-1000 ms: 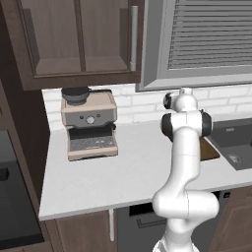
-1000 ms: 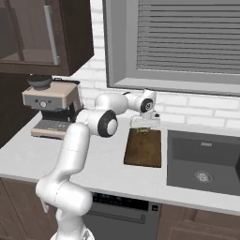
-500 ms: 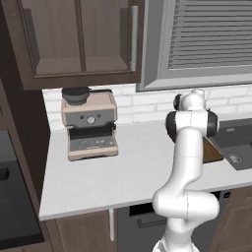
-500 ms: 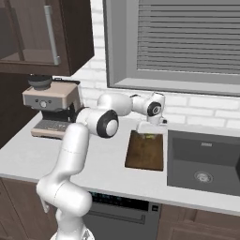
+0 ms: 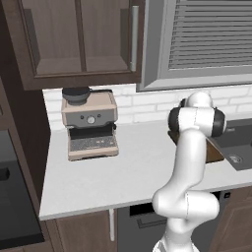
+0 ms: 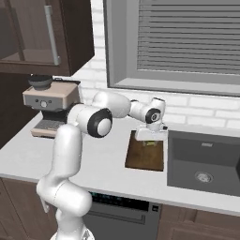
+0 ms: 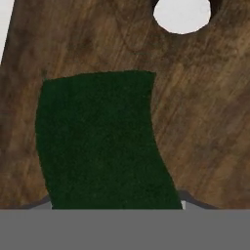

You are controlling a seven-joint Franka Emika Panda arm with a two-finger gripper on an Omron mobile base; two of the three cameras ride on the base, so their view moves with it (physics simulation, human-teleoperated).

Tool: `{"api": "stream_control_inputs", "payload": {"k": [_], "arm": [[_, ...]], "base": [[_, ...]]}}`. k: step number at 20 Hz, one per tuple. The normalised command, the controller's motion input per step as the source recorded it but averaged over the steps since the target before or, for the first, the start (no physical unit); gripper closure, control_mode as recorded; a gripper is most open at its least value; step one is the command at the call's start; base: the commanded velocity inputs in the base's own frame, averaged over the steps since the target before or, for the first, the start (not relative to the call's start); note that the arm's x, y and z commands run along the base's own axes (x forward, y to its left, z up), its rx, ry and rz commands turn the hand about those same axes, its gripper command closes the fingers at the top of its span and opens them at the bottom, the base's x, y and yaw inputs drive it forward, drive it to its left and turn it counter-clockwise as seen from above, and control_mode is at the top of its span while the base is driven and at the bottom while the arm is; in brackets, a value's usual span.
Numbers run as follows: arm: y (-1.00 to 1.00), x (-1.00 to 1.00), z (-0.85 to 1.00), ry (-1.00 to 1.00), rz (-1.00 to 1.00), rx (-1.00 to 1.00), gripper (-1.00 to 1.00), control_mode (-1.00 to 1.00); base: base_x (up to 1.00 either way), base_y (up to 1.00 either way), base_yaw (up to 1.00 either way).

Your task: Pick up the sponge from the counter and clean the cutting board by briefly scrubbing or pressing down on the cutting board. Once finished, release the sponge.

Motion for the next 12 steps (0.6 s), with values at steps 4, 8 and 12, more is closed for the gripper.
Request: {"api": "stream_control_inputs", "payload": {"k": [4, 8, 12], "arm": [[0.00, -1.00, -0.49, -0.03, 0.00, 0.00, 1.00, -1.00], [0.00, -1.00, -0.52, -0.05, 0.00, 0.00, 1.00, -1.00], [0.00, -1.00, -0.57, -0.06, 0.00, 0.00, 1.00, -1.00]], "base": [[0.00, 0.00, 0.00], [0.00, 0.00, 0.00], [0.00, 0.00, 0.00]]}}
